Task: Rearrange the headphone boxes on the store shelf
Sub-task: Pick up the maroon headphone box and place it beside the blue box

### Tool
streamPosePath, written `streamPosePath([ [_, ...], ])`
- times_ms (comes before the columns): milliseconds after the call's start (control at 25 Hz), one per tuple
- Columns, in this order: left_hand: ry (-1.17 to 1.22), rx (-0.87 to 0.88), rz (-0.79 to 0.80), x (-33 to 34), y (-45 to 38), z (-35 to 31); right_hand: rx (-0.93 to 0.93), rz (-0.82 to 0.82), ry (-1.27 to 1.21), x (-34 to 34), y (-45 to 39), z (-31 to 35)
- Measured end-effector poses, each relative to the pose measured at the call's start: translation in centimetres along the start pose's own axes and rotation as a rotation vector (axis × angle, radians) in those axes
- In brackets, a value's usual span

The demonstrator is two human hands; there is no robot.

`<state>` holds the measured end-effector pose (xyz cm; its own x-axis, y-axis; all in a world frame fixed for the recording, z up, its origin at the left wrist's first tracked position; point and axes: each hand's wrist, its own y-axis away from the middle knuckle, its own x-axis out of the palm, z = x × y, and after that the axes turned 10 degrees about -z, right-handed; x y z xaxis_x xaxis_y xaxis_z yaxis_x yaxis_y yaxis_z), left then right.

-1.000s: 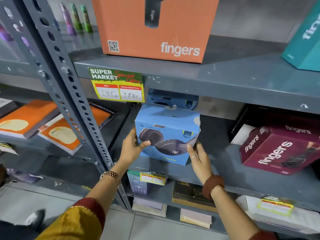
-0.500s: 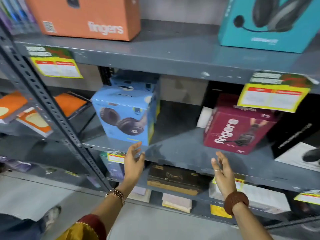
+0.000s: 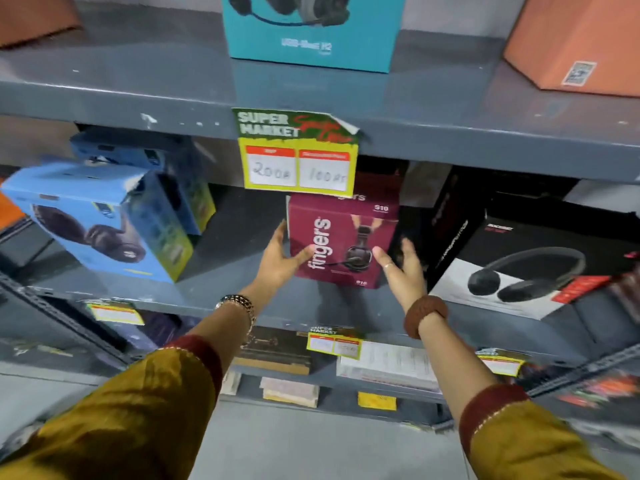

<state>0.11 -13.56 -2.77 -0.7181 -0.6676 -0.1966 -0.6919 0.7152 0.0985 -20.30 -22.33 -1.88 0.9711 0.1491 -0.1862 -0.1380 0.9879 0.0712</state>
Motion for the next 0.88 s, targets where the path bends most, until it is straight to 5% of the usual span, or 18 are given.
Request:
streamPosePath([
  [240, -0.035, 0.088, -0.079, 0.7, 1.8, 0.0, -0.129, -0.046, 0.019, -0.1, 0.9, -1.1],
  [560, -0.065, 0.178, 0.015, -8.0, 11.6, 0.1, -0.245, -0.191, 0.210, -3.2, 13.1, -0.9],
  [880, -0.131, 0.214, 0.029, -15.7, 14.0, 1.8, -0.195, -0.201, 0.217, 1.5, 19.8, 0.1],
])
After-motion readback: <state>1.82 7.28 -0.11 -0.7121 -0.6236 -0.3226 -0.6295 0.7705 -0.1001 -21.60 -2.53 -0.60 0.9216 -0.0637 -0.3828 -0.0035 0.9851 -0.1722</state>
